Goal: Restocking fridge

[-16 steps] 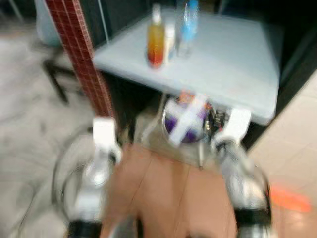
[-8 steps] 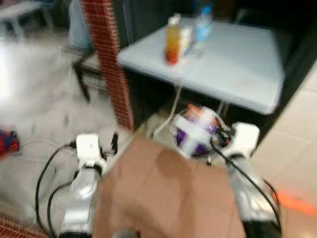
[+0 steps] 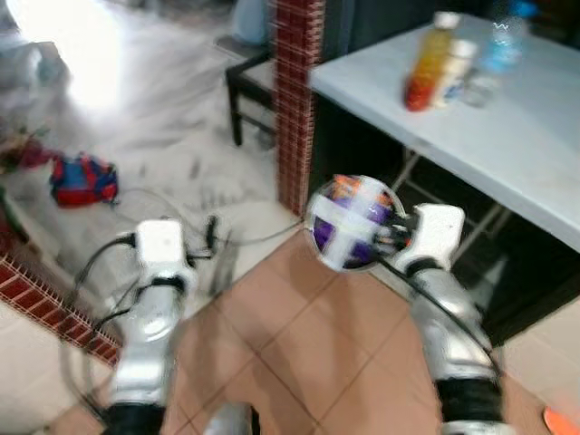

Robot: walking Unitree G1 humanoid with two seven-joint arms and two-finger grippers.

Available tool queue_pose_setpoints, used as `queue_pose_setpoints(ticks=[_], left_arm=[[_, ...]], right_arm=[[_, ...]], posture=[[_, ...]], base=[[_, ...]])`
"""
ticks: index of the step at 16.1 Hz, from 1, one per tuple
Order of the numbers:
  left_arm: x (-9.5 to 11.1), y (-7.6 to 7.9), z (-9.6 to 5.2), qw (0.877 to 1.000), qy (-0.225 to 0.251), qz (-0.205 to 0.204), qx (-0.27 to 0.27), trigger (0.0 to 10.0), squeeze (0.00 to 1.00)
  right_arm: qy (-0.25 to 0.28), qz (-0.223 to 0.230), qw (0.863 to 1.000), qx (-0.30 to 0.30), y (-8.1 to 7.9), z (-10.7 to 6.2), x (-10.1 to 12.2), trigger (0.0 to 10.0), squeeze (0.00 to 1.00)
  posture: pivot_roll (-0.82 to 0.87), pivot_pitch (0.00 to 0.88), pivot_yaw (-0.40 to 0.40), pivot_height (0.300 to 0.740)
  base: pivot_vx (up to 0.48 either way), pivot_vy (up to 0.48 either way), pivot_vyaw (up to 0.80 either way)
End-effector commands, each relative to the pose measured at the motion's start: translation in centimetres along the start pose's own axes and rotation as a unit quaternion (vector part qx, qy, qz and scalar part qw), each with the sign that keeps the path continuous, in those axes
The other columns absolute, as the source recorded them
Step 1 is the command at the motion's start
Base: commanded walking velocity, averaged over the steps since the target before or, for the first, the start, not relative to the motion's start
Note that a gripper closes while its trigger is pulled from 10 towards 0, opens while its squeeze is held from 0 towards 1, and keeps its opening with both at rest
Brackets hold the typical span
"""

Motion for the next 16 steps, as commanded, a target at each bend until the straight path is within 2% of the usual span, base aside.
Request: queue_pose_setpoints(ticks=[1, 5, 8, 10, 13, 16], left_arm=[[-0.3, 0.2, -0.5, 1.0, -0.004, 0.005, 0.002, 10.0, 0.0], [-0.5, -0.4, -1.0, 1.0, -0.006, 0.001, 0.027, 10.0, 0.0], [-0.6, -0.2, -1.2, 0.999, -0.004, 0.004, 0.032, 10.0, 0.0], [-0.9, -1.0, -1.6, 0.999, -0.01, 0.002, 0.046, 10.0, 0.0], [-0.8, -0.7, -1.2, 0.999, -0.002, -0.01, 0.041, 10.0, 0.0], [-0.7, -0.6, -1.2, 0.999, -0.002, -0.01, 0.042, 10.0, 0.0]], right_arm=[[-0.003, 0.003, 1.0, -0.008, 0.6, -0.6, -0.4, 10.0, 0.0], [-0.015, 0.004, 1.0, -0.006, 0.7, -1.2, -1.4, 10.0, 0.0], [-0.005, -0.012, 1.0, 0.014, 0.3, -0.5, -0.7, 10.0, 0.0], [-0.004, -0.009, 1.0, 0.015, 0.0, -0.3, -0.7, 10.0, 0.0], [-0.008, -0.008, 1.0, 0.026, -0.3, 0.0, -0.7, 10.0, 0.0], [-0.008, -0.009, 1.0, 0.028, -0.3, 0.0, -0.7, 10.0, 0.0]], posture=[[0.04, 0.0, 0.03, 0.74], [0.06, 0.0, -0.003, 0.74], [0.08, 0.0, -0.031, 0.74], [0.08, 0.0, -0.034, 0.74], [0.08, 0.0, -0.073, 0.74], [0.08, 0.0, -0.073, 0.74]], base=[[0.0, 0.0, 0.8], [0.0, 0.0, 0.8], [0.0, 0.0, 0.8], [0.0, 0.0, 0.8], [0.0, 0.0, 0.15], [0.0, 0.0, 0.0]])
Point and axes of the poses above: a point about 5 cm out from each wrist's last joint towards the gripper, its own z axis pointing out of the wrist towards the gripper, its own x axis along the axis of the wrist's last joint, y = z × x, the point moved 3 cm from there along z, pointing out of the wrist towards the gripper, and after that the axes turned 6 degrees about -z, right-handed, at the moved point
